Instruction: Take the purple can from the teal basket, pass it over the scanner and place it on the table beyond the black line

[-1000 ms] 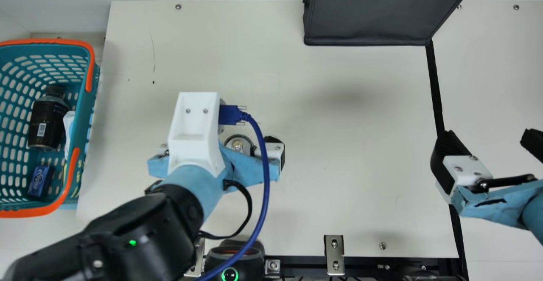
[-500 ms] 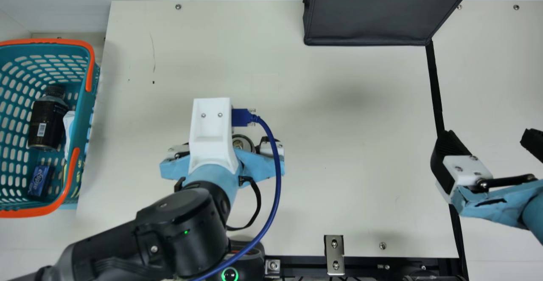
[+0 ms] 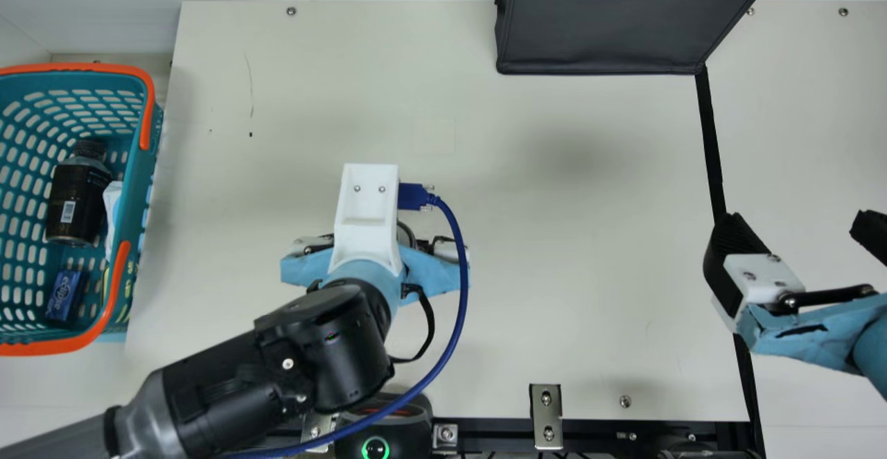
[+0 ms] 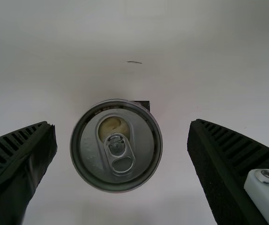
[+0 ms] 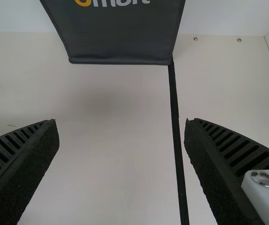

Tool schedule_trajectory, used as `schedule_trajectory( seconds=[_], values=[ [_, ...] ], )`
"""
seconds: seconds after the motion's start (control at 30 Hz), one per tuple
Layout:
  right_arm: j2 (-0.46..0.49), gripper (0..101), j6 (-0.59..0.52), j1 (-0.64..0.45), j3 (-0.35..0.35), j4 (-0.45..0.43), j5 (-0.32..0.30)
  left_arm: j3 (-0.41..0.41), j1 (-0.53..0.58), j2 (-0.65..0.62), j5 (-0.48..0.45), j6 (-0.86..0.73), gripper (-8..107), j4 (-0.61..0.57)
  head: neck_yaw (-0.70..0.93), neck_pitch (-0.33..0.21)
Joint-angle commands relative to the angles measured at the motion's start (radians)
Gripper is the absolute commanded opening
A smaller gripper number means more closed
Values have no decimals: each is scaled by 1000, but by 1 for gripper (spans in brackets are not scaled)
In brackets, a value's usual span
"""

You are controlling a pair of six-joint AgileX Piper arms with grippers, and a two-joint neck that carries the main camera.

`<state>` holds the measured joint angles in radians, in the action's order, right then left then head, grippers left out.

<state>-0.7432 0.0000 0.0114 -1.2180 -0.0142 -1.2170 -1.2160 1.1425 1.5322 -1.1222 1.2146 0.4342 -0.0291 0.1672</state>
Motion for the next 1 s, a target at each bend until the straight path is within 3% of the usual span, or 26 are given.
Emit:
schedule_trajectory(
  seconds=[0.0, 0.17, 0.67, 0.97],
  values=[
    [0, 95, 0, 0, 0, 0, 0, 6, -5, 5, 14, -10, 90, -2, 2, -29],
    [0, 95, 0, 0, 0, 0, 0, 16, -19, 18, 39, -33, 90, -8, 2, -29],
    [0, 95, 0, 0, 0, 0, 0, 32, -22, 0, 84, -113, -8, 2, 2, -29],
    [0, 95, 0, 0, 0, 0, -1, 62, -42, -80, 134, -369, -8, -52, 2, -29]
  ],
)
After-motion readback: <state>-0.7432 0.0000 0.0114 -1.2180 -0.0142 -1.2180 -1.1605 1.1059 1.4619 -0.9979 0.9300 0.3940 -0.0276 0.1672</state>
